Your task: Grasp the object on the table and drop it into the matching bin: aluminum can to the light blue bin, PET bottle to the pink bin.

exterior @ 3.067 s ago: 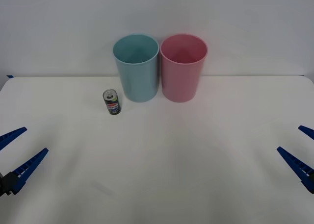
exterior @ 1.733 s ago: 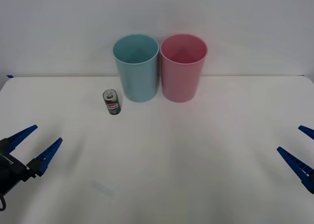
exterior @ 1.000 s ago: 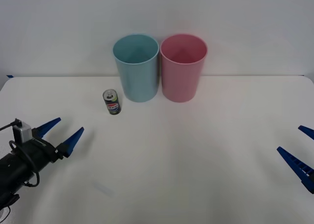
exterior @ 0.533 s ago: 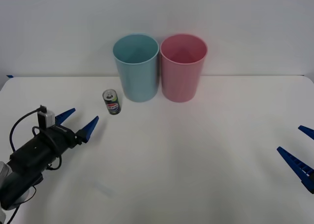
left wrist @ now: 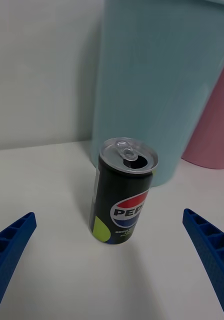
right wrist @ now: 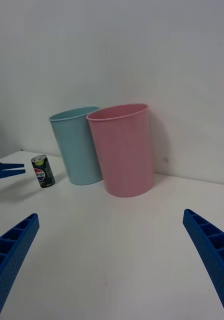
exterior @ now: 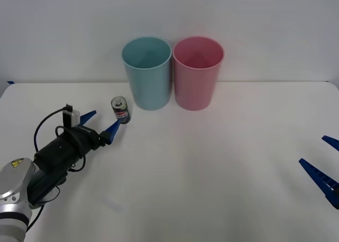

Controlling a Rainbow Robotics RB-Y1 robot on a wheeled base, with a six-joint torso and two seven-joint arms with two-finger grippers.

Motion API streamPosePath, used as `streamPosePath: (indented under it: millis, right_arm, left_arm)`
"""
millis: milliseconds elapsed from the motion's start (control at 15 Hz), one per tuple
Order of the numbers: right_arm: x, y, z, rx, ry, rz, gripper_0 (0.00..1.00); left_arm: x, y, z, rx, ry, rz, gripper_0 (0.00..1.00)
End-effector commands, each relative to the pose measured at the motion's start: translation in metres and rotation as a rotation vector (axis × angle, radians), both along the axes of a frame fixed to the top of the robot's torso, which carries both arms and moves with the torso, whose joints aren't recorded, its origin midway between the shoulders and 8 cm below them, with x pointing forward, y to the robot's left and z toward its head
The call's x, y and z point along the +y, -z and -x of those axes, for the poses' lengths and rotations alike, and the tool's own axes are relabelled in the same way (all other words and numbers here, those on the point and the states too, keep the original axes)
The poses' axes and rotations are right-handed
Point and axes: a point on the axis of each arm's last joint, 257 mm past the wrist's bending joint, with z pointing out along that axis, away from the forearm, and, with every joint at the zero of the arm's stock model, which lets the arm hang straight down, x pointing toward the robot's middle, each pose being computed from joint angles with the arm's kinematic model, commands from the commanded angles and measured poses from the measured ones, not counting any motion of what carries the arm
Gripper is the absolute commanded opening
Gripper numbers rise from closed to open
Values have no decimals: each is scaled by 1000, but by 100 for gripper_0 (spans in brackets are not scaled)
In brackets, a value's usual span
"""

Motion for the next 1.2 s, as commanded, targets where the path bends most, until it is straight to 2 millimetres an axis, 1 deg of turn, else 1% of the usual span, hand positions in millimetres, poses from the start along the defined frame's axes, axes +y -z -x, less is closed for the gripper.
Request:
streamPosePath:
  millis: [67,267,467,800,1133,1200]
  right_arm:
    - [0,0,0,0,0,0,100]
    - [0,0,0,0,0,0,100]
    - [0,0,0,0,0,0,100]
    - [0,0,0,0,0,0,100]
    - [0,0,0,0,0,0,100]
    - [0,0,0,0,0,0,100]
  left_arm:
    - [-10,2,-8,4,-20,-9,100]
    - [-18,9,-23,26,-15,-10,100]
    - [-20,9,-37,37,-18,-32,100]
    - [-34,11,-61,71,-11,-32,100]
    - [-42,12,-64,74,-16,-36,100]
    - [-42,13,-64,74,-16,-37,75]
